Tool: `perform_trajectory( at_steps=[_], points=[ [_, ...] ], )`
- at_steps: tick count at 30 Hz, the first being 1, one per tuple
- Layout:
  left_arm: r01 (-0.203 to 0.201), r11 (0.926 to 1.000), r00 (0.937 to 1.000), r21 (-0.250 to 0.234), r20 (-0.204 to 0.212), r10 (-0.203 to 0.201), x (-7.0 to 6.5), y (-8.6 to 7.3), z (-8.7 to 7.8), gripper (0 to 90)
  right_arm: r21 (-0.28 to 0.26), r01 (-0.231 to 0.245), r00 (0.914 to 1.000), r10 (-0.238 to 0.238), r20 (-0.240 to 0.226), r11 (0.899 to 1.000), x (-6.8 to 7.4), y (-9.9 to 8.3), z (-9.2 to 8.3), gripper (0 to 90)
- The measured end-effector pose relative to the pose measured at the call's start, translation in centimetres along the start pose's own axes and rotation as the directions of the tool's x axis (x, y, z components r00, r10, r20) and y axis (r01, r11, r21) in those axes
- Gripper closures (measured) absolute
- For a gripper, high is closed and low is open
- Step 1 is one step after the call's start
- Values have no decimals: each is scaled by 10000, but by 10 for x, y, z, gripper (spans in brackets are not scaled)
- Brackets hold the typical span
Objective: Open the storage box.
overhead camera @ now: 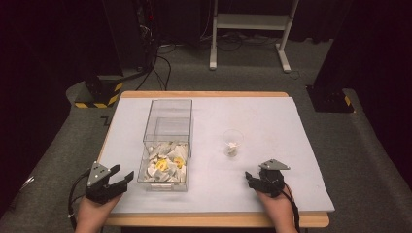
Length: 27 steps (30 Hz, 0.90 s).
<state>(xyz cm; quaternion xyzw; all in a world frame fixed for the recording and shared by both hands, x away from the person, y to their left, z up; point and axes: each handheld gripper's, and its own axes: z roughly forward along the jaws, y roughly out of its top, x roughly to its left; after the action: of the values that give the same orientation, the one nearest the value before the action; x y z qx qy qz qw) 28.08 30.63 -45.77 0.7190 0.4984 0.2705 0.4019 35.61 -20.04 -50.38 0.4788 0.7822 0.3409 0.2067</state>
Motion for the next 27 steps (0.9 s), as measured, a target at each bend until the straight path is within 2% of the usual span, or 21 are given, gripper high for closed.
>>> perform_trajectory(
  at_steps=[3,6,11,18,21,25,27],
  points=[
    [-48,9999,10000,-99,-1,48,-1,2,-1,388,17,139,9998,-139,113,9999,2,0,1,317],
    [10,9997,9999,-238,116,-8,-4,5,-5,389,41,65,9999,-66,118,10000,2,0,0,317],
    [-129,9980,9998,-618,128,137,-10,11,-17,384,22,129,9998,-130,138,9999,2,0,0,317],
    [-67,9931,9982,-1175,586,136,-21,16,-30,368,55,89,9999,-90,147,9999,2,0,0,307],
    [-322,9922,9977,-1203,553,391,-26,15,-31,350,53,120,9998,-121,127,9999,2,0,1,305],
    [-236,9935,9973,-1111,660,310,-29,11,-30,340,67,130,9998,-131,139,9999,2,0,1,301],
    [-355,9939,9967,-1048,685,428,-32,9,-29,340,69,126,9998,-127,135,9999,2,0,1,301]
  ],
)
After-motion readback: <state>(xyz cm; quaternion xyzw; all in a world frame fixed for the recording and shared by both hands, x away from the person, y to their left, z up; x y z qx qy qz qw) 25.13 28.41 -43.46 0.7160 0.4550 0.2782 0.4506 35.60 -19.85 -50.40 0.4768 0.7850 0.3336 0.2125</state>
